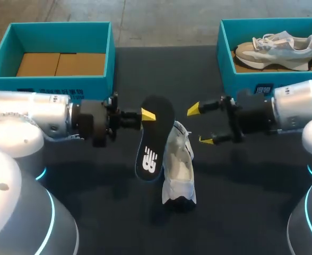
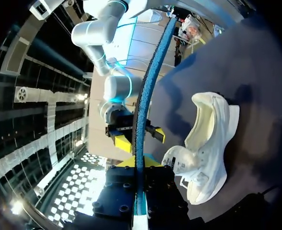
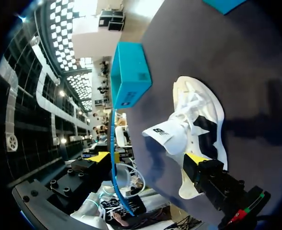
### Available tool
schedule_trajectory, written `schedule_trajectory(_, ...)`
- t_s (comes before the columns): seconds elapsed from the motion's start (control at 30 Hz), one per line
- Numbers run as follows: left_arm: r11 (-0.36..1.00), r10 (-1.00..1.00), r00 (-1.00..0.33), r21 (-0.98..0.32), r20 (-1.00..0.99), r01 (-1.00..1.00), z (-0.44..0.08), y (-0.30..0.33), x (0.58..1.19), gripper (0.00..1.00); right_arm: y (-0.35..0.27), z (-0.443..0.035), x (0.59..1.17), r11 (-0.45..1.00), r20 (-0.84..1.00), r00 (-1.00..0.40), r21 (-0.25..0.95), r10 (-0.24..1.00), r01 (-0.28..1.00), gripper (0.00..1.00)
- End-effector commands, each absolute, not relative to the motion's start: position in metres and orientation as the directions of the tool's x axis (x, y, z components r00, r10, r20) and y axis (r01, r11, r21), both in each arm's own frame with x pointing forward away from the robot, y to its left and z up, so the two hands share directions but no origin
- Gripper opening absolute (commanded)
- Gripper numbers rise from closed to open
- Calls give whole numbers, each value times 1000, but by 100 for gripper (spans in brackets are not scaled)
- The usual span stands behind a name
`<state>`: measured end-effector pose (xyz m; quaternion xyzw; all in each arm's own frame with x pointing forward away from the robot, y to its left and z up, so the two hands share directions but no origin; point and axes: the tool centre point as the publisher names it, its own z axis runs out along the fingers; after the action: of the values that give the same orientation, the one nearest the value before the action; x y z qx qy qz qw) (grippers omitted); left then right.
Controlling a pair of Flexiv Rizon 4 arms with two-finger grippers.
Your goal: Take the shoe out of the shoebox, open the shoe tongue, remove and reinsert the insole, then place the shoe into the shoebox
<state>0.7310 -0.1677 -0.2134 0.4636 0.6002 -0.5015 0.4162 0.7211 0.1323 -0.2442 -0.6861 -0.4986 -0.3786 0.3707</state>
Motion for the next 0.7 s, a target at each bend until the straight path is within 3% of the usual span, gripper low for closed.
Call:
schedule_trajectory(0.03, 51, 170, -254, -248, -952, 967, -207, -161, 724, 0, 118, -237, 710, -229, 858, 227, -132, 461, 964, 100)
schedule_trajectory(0.7, -35, 273, -358, -381, -893, 924, -219, -166, 660, 0, 86, -258, 669, -141, 762, 269, -231, 590, 963, 100)
